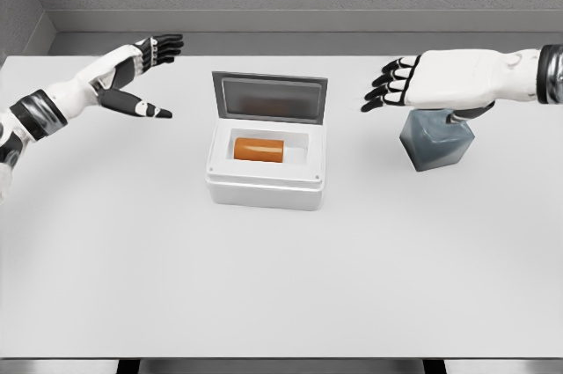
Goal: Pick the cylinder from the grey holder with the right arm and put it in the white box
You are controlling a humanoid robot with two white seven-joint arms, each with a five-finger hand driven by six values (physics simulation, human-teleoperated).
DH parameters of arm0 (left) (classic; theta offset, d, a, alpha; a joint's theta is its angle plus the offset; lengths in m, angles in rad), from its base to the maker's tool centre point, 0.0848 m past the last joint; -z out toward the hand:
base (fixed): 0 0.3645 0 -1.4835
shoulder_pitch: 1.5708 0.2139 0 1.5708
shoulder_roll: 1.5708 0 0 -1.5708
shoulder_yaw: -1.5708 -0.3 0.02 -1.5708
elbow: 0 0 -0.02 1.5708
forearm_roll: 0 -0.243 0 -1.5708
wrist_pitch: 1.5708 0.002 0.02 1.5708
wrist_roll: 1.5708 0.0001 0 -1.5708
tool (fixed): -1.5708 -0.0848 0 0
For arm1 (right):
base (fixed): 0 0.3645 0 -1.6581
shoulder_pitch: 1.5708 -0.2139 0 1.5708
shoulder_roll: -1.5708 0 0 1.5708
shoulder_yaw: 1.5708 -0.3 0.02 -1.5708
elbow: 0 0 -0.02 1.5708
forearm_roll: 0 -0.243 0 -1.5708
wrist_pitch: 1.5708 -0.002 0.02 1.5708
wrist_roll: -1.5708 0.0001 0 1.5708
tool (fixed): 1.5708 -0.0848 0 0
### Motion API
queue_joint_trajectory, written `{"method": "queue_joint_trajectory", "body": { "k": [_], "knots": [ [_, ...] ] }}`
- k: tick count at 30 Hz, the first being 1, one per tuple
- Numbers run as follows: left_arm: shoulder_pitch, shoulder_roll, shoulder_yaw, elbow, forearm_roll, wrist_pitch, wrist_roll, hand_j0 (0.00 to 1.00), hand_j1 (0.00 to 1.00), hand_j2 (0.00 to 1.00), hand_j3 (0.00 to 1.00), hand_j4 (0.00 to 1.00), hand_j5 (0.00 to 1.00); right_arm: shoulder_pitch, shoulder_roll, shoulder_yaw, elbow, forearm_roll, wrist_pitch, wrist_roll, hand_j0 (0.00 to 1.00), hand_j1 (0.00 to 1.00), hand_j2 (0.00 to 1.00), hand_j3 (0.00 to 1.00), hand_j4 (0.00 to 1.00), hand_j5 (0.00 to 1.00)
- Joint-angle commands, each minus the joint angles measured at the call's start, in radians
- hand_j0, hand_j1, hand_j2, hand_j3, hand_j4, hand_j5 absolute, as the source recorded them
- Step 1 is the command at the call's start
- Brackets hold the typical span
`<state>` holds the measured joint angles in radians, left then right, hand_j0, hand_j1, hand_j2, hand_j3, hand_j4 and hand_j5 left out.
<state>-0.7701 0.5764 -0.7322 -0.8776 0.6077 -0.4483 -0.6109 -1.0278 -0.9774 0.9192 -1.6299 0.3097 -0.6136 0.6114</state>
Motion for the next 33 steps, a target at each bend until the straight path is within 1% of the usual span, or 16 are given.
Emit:
{"method": "queue_joint_trajectory", "body": {
  "k": [1, 2, 6, 12, 15, 19, 22, 23, 24, 27, 28, 30, 31, 33],
  "knots": [
    [0.002, -0.061, 0.024, 0.020, -0.089, 0.016, 0.000, 1.00, 1.00, 1.00, 1.00, 1.00, 1.00, 0.002, -0.018, -0.003, -0.008, -0.004, 0.003, 0.000, 1.00, 1.00, 1.00, 1.00, 1.00, 1.00],
    [0.005, -0.066, 0.022, 0.020, -0.117, 0.008, 0.000, 1.00, 1.00, 1.00, 1.00, 1.00, 1.00, 0.002, -0.020, -0.003, -0.008, -0.004, 0.003, 0.000, 1.00, 1.00, 1.00, 1.00, 1.00, 1.00],
    [0.002, -0.070, 0.022, 0.000, -0.114, -0.023, 0.000, 1.00, 1.00, 1.00, 1.00, 1.00, 1.00, 0.002, -0.020, -0.003, -0.007, -0.004, 0.003, 0.000, 1.00, 1.00, 1.00, 1.00, 1.00, 1.00],
    [0.011, -0.067, 0.022, -0.136, -0.106, -0.017, 0.000, 1.00, 1.00, 1.00, 1.00, 1.00, 1.00, 0.002, -0.020, -0.002, -0.007, -0.004, 0.003, 0.000, 1.00, 1.00, 1.00, 1.00, 1.00, 1.00],
    [0.017, -0.055, 0.017, -0.170, -0.100, -0.018, 0.000, 1.00, 1.00, 1.00, 1.00, 1.00, 1.00, 0.000, -0.018, -0.002, -0.007, -0.004, 0.003, 0.000, 1.00, 1.00, 1.00, 1.00, 1.00, 1.00],
    [0.037, -0.052, 0.016, -0.178, -0.100, -0.026, 0.000, 1.00, 1.00, 1.00, 1.00, 1.00, 1.00, 0.002, -0.018, 0.000, -0.007, -0.004, 0.003, 0.000, 1.00, 1.00, 1.00, 1.00, 1.00, 1.00],
    [0.063, -0.044, 0.014, -0.239, -0.100, -0.026, 0.000, 1.00, 1.00, 1.00, 1.00, 1.00, 1.00, 0.000, -0.017, 0.000, -0.008, -0.004, 0.003, 0.000, 1.00, 1.00, 1.00, 1.00, 1.00, 1.00],
    [0.066, -0.021, 0.014, -0.265, -0.097, -0.026, 0.000, 1.00, 1.00, 1.00, 1.00, 1.00, 1.00, 0.000, -0.017, 0.000, -0.008, -0.004, 0.003, 0.000, 1.00, 1.00, 1.00, 1.00, 1.00, 1.00],
    [0.081, -0.003, 0.014, -0.291, -0.077, -0.024, 0.000, 1.00, 1.00, 1.00, 1.00, 1.00, 1.00, 0.000, -0.017, 0.000, -0.007, -0.004, 0.003, 0.000, 1.00, 1.00, 1.00, 1.00, 1.00, 1.00],
    [0.112, 0.094, 0.008, -0.411, -0.003, -0.024, 0.000, 1.00, 1.00, 1.00, 1.00, 1.00, 1.00, 0.000, -0.018, -0.002, -0.008, -0.004, 0.003, 0.000, 1.00, 1.00, 1.00, 1.00, 1.00, 1.00],
    [0.115, 0.115, 0.008, -0.435, 0.021, -0.021, 0.000, 1.00, 1.00, 1.00, 1.00, 1.00, 1.00, 0.002, -0.017, -0.002, -0.007, -0.004, 0.003, 0.000, 1.00, 1.00, 1.00, 1.00, 1.00, 1.00],
    [0.112, 0.128, 0.011, -0.426, 0.035, -0.023, 0.000, 1.00, 1.00, 1.00, 1.00, 1.00, 1.00, 0.000, -0.018, -0.002, -0.007, -0.004, 0.003, 0.000, 1.00, 1.00, 1.00, 1.00, 1.00, 1.00],
    [0.110, 0.129, 0.011, -0.403, 0.033, -0.024, 0.000, 1.00, 1.00, 1.00, 1.00, 1.00, 1.00, 0.000, -0.018, -0.002, -0.008, -0.004, 0.003, 0.000, 1.00, 1.00, 1.00, 1.00, 1.00, 1.00],
    [0.103, 0.129, 0.019, -0.316, 0.030, -0.023, 0.000, 1.00, 1.00, 1.00, 1.00, 1.00, 1.00, 0.000, -0.018, -0.002, -0.007, -0.004, 0.003, 0.000, 1.00, 1.00, 1.00, 1.00, 1.00, 1.00]
  ]
}}
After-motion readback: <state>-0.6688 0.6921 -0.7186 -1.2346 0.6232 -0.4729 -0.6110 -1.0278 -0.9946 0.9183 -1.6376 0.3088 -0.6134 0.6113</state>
